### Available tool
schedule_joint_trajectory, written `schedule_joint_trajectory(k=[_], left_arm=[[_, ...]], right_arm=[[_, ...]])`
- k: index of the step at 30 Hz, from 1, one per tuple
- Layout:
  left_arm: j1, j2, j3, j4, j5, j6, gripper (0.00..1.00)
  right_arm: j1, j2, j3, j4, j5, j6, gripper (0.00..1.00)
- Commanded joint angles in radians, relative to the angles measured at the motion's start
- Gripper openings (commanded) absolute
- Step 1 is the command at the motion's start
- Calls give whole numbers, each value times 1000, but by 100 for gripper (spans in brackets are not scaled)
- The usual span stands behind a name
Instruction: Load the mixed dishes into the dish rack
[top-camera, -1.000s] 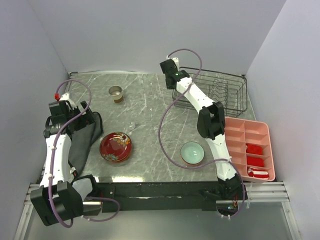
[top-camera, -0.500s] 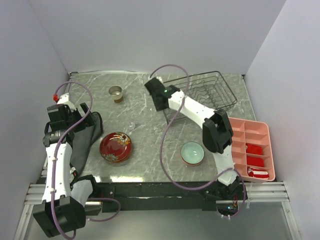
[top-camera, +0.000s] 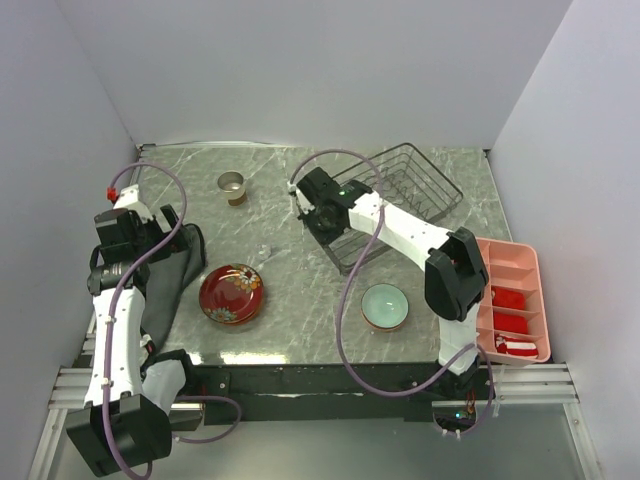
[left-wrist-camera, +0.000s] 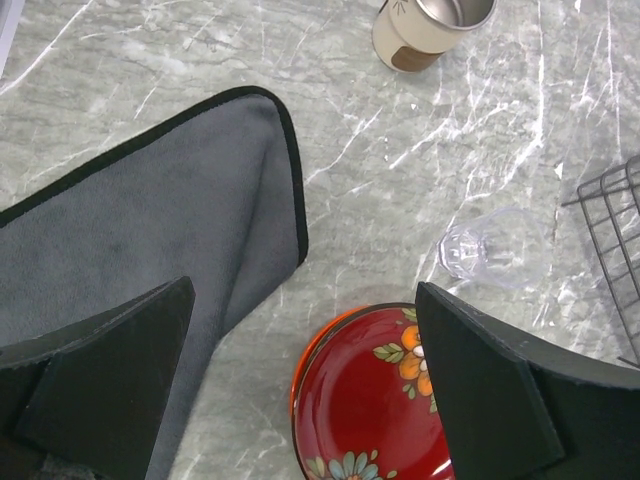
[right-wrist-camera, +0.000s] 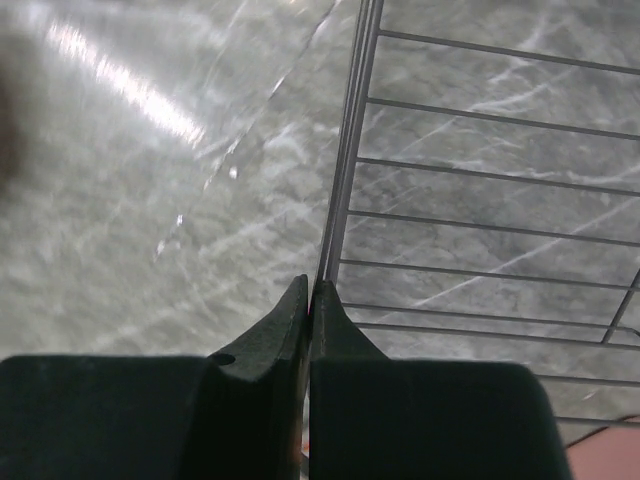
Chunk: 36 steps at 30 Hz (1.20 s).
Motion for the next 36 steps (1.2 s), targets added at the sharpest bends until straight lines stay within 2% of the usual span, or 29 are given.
schedule_joint_trajectory(k=[1, 5, 10, 14, 16, 21, 22, 25, 28, 30, 36], left_arm=[[-3, -27, -7, 36, -19, 51, 100], [-3, -27, -10, 36, -2, 78, 99], [-3, 13, 22, 15, 84, 94, 99], [-3, 48, 54, 5, 118, 108, 100], [-5, 60, 68, 1, 122, 112, 99], [-8, 94, 95, -18, 158, 146, 99], [-9, 95, 98, -19, 170, 155, 99], [-14, 92, 98, -22, 234, 198, 100], [-23, 71, 85, -10, 294, 216, 99], [-40, 66, 82, -15, 313, 262, 99], [-64, 91, 102, -54, 302, 270, 100]], right_arm=[[20, -40, -70, -126, -201, -279, 0], [25, -87, -138, -173, -246, -385, 0], [7, -135, -199, -211, -230, -430, 0], [-9, -234, -305, -202, -238, -609, 0], [-20, -258, -346, -208, -233, -645, 0], [-96, -268, -379, -239, -249, -666, 0], [-142, -270, -385, -240, -252, -671, 0], [-197, -297, -417, -210, -246, -749, 0], [-208, -333, -472, -156, -253, -920, 0], [-208, -336, -491, -110, -250, -953, 0], [-188, -296, -454, -130, -295, -1030, 0]])
